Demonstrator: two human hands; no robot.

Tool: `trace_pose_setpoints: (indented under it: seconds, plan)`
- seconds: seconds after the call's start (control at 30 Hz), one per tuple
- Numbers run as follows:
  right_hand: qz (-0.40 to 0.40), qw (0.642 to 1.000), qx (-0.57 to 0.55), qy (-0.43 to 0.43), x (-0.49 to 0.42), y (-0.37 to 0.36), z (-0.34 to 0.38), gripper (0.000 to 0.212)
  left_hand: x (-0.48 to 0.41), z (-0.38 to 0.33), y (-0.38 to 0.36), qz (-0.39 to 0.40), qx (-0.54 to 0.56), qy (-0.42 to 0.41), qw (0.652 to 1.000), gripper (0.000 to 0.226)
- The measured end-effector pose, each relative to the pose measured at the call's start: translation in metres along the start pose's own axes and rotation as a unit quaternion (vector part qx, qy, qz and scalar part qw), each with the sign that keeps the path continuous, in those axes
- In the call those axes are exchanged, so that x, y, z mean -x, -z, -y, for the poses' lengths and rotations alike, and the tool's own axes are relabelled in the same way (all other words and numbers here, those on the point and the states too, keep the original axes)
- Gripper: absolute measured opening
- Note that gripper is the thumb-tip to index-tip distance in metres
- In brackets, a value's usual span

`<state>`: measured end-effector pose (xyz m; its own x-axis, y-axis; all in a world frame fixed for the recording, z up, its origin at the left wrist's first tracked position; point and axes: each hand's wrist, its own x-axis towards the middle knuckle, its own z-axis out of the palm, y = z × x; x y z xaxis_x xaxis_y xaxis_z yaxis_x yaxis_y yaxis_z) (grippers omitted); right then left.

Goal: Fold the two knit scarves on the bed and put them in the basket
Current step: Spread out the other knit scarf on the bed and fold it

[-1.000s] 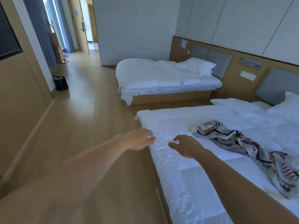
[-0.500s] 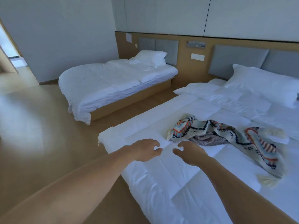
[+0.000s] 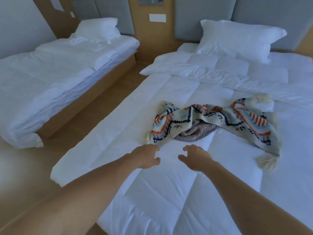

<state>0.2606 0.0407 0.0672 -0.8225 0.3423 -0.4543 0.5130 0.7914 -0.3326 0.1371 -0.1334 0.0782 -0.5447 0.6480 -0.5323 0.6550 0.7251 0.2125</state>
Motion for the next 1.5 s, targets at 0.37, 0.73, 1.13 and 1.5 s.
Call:
trace_pose_setpoints:
  seconds: [0.37, 0.73, 1.13, 1.5]
  plan:
    - [0.026, 0.995, -0.025, -0.089, -0.166, -0.071, 0.004, 0.055, -0.232, 0.091, -0.071, -0.059, -0.174, -0.125, 0.975, 0.05]
    - [-0.009, 0.993, -0.058, -0.106, -0.221, -0.095, 0.021, 0.056, -0.27, 0.124, -0.065, -0.083, -0.035, -0.176, 0.98, 0.015]
    - [-0.136, 0.976, -0.155, -0.064, -0.165, 0.022, 0.033, 0.024, -0.146, 0.076, 0.122, -0.239, 0.141, -0.303, 0.912, 0.033]
    - [-0.243, 0.953, -0.181, 0.01, -0.019, 0.155, 0.031, 0.044, -0.02, 0.027, 0.241, -0.432, 0.1, -0.138, 0.886, 0.024]
